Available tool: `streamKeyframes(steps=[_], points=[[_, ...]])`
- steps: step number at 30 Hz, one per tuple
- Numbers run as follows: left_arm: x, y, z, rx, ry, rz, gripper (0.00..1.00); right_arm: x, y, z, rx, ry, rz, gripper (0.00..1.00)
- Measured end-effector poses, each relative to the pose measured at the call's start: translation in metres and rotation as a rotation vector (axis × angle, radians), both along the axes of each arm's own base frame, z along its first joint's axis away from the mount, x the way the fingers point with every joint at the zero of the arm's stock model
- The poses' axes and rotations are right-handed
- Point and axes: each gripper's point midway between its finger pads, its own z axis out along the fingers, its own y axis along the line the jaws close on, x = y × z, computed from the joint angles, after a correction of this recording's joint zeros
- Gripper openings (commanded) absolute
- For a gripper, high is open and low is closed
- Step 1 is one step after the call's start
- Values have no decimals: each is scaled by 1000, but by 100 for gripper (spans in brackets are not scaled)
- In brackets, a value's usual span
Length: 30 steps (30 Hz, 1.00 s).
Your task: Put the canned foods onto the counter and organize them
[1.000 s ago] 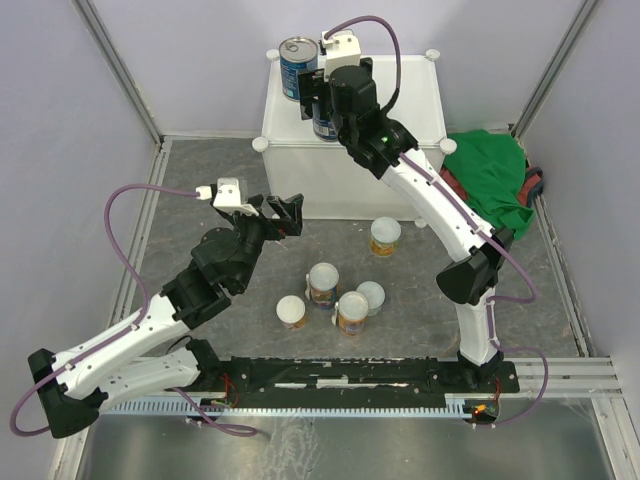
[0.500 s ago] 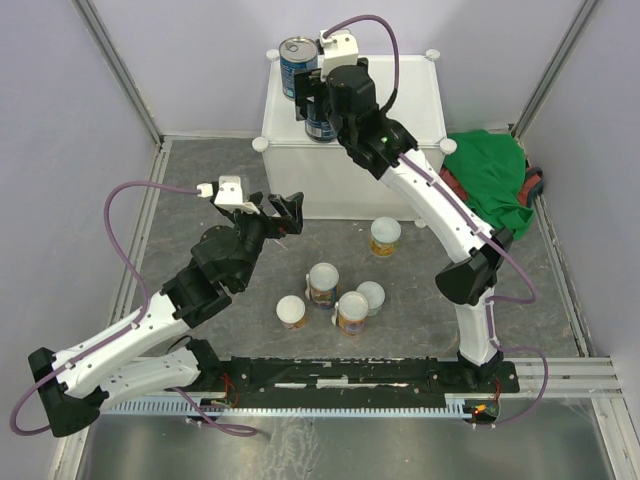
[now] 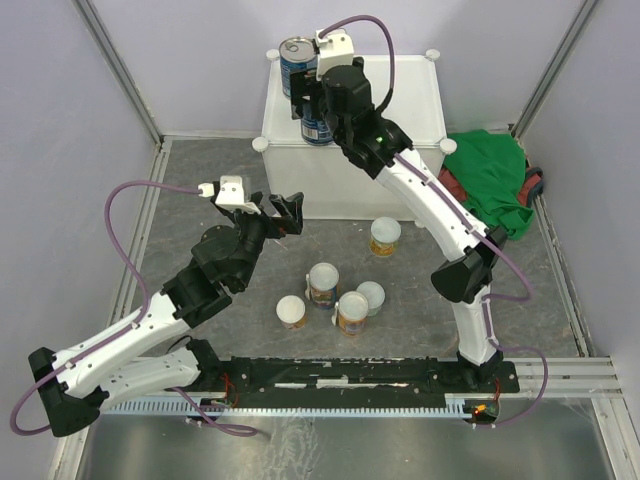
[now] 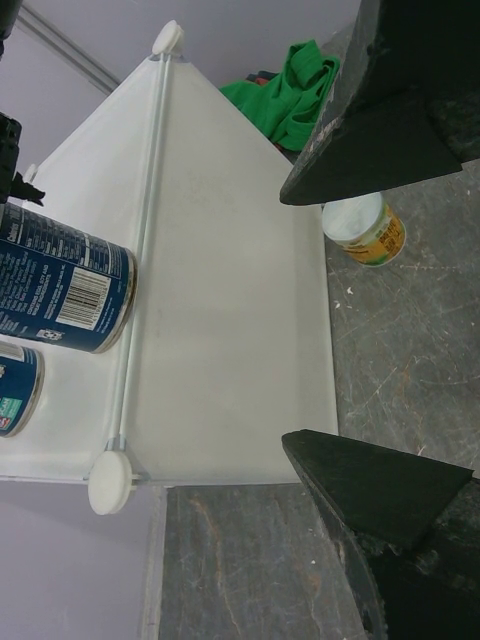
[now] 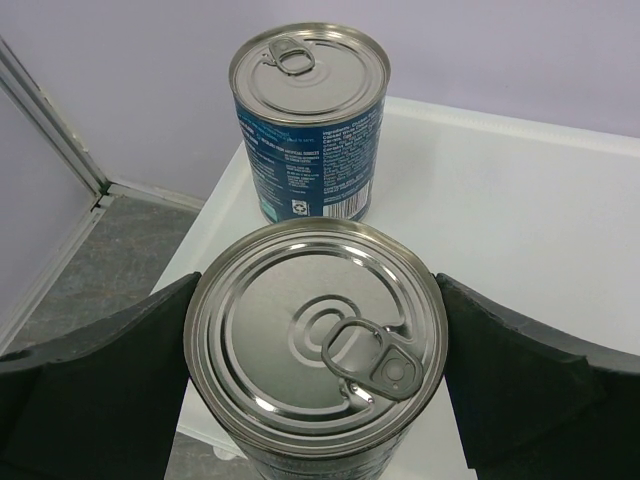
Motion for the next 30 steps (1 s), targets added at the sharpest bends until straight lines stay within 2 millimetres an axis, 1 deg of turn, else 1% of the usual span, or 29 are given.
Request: streamKeyframes(steps=[5,11,20,26,30], points=[[1,-1,-2,8,3,0,99,6,4,1,-4,-13,-2,99],[5,-8,-5,30,1,-10,99,12,9,1,-9,-36,-3,99],[10,-20,14,35,-58,-40,99,18,13,-1,19,-58,3,99],[12,-21,18,40,-76,-45,99,19,13,0,27,-61,5,99],[14,-21,20,43,-86,-51,99,16,10,-1,24,-53,3,99]])
